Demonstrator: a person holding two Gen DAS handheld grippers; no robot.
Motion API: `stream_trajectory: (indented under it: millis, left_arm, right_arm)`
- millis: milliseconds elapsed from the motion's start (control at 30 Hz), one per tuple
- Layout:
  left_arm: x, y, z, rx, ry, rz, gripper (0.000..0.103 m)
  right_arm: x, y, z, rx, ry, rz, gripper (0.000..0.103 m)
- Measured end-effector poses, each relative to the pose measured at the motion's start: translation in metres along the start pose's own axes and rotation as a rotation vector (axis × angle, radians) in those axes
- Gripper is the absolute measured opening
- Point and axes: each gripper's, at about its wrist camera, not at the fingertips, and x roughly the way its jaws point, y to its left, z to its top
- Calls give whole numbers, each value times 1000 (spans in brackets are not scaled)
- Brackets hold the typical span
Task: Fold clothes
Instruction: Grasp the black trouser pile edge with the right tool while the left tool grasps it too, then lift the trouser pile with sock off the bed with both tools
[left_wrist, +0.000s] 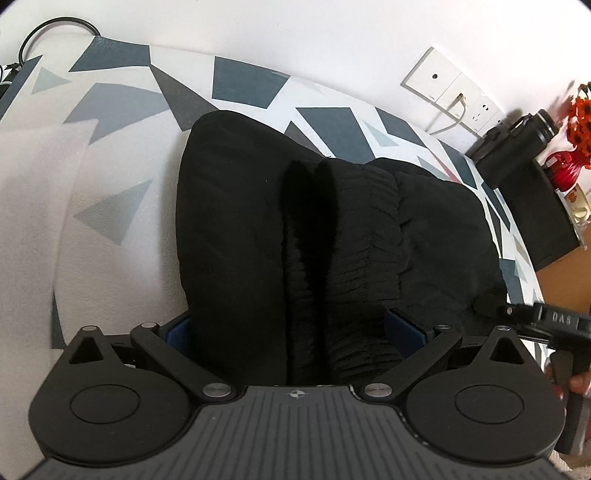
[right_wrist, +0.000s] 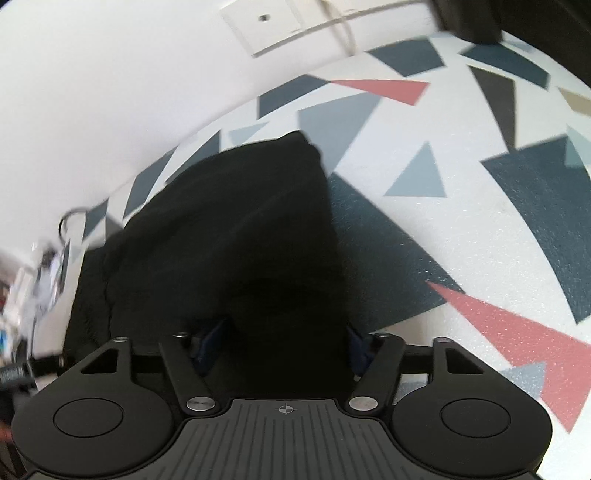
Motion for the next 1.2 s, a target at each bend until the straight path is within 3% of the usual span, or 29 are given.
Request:
stream_trajectory:
  millis: [67,133,333,433,533,667,900,967,1033,1067,1200]
  left_arm:
    - [0,-5,-1,22,5,21,99]
    - [-1,-10,-2,38,10,21,82]
    - [-4,-21,-1,47,24,10,71]
    - [-7,-32,-3,73,27,-53,69]
    - [-4,-50,-7,152,40,-43,69]
    - [-2,-48,-9,136,36,-59,69]
    - [-8,-31,-16,159,-3,-52,69]
    - [-9,-32,-16,170,-13,-45,69]
    - [-13,-30,-14,161,-19,-42,68]
    - [-15,-29,-13,151,-21,-42,68]
    - [-18,-17,-9,111,-11,-59,66]
  right_arm:
    - [0,3,-3,-34,-1,2,47]
    - [-2,5,-3,-50,2,9,40]
    - [-1,21,-5,-131,16,34,31]
    - [1,30,-7,-175,22,47,31]
    - [3,40,-8,-219,29,60,31]
    - [5,52,-9,-277,38,77,31]
    - [2,28,-6,-160,27,124,31]
    - [2,29,-5,-159,28,113,33]
    - [1,28,-4,-158,29,105,47]
    - [0,26,-3,-157,30,104,49]
    - [-3,20,-2,-151,31,99,50]
